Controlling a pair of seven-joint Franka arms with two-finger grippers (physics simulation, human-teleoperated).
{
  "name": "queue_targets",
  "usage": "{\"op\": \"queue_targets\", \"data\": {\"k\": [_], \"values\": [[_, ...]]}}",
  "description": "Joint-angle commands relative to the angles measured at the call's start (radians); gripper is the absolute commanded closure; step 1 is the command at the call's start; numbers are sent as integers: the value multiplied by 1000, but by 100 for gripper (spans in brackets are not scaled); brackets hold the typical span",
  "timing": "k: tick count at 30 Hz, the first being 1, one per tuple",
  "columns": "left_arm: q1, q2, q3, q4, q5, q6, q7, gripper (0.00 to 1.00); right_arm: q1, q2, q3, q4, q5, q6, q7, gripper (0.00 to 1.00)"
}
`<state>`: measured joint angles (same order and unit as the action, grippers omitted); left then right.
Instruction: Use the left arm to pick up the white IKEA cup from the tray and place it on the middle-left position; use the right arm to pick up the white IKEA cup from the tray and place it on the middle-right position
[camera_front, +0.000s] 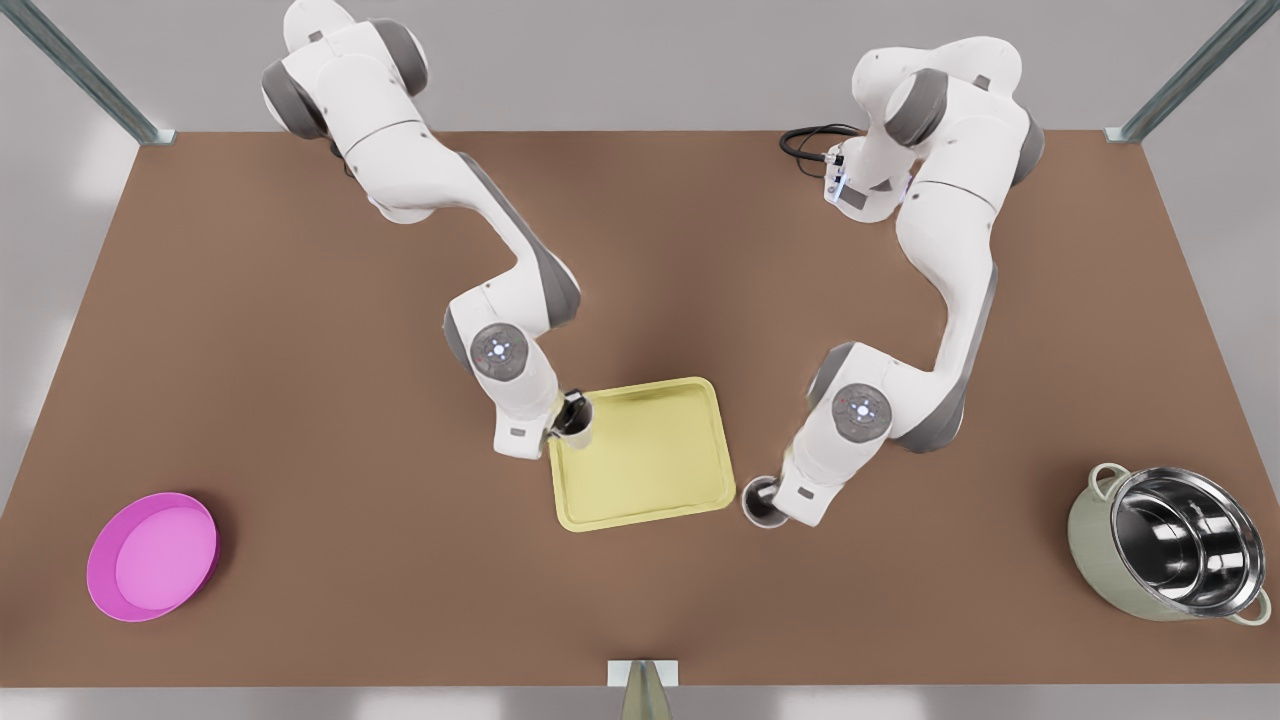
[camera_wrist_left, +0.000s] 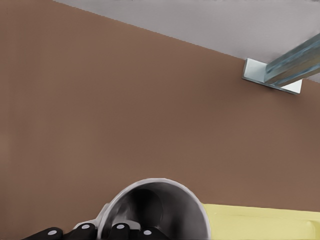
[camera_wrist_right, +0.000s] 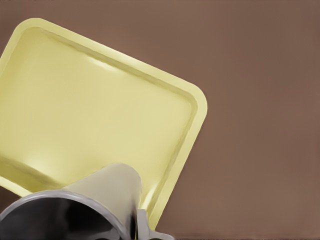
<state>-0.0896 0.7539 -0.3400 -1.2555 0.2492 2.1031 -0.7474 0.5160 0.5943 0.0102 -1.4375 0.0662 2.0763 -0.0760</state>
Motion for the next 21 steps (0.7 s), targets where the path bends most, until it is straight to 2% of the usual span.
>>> {"op": "queue_targets", "data": {"k": [1, 3, 9, 11, 13, 21], "values": [[105, -7, -1, 1, -11, -144, 273, 87, -48, -4, -1, 8, -19, -102, -162, 85], [201, -7, -1, -4, -11, -144, 477, 87, -99, -1, -1, 22, -20, -105, -268, 86], [245, 54, 4, -12, -2, 15, 577, 87, -102, 33, -156, 35, -9, -104, -567, 87], [241, 71, 7, -12, 42, 107, 576, 87, -182, 79, -121, 69, -6, -104, -636, 88], [241, 87, 7, -12, 51, 144, 574, 87, -186, 104, -127, 72, 14, -93, -670, 88], [238, 151, 7, -16, 45, 173, 566, 86, -218, 186, -111, 117, 14, -67, -671, 87]]}}
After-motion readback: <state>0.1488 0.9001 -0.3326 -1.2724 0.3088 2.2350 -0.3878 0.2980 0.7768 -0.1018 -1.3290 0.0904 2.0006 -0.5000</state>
